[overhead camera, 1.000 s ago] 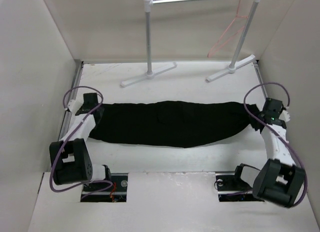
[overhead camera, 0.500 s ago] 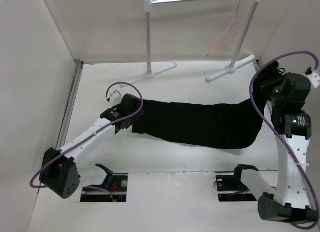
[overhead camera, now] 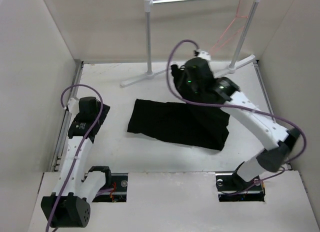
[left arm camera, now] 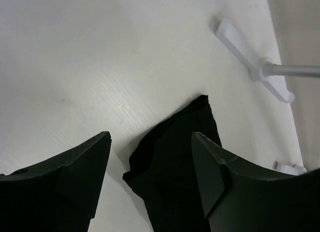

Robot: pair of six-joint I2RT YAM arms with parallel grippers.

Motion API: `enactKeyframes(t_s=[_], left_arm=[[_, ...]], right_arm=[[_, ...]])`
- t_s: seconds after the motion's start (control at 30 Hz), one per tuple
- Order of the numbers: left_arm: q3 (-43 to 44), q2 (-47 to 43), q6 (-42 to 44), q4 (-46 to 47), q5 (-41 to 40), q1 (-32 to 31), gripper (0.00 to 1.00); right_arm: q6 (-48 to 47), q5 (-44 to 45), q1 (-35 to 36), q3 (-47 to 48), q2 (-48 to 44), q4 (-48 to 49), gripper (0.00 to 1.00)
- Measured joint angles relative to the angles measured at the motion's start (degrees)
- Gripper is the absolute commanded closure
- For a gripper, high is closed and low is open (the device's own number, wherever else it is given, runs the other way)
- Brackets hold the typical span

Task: Place the trousers on the hanger
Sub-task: Fold the trousers at the center of the board.

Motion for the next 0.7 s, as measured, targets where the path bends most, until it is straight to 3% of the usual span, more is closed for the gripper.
enactKeyframes(t_s=[0.17, 0.4, 0.43, 0.6, 0.67, 0.7], left_arm=[[-6.0, -0.1, 1.0, 0.6, 5.0, 7.5, 0.36], [-12.0, -0.6, 2.8, 1.1, 8.3, 18.9, 0.36], [-12.0, -0.7, 3.3, 1.2, 8.3, 20.2, 0.36], [-8.2, 0.6, 4.7, 0.6, 7.9, 20.9, 0.37], [-5.3, 2.0, 4.9, 1.0, 7.5, 18.8, 0.38], [-4.1, 2.7, 5.0, 1.4, 7.4, 16.9, 0.39]], right_arm=[[-0.2, 0.5, 10.4, 12.0, 17.1, 0.2, 0.79], [1.3, -9.7, 21.9, 21.2, 35.8, 3.8, 0.31], [1.5, -11.5, 23.0, 20.7, 36.7, 4.0, 0.29], [2.1, -17.2, 22.3, 4.6, 28.6, 7.6, 0.34], [2.6, -18.5, 17.3, -5.4, 19.8, 9.6, 0.42], [2.8, -18.7, 14.1, -9.0, 15.8, 10.3, 0.52]])
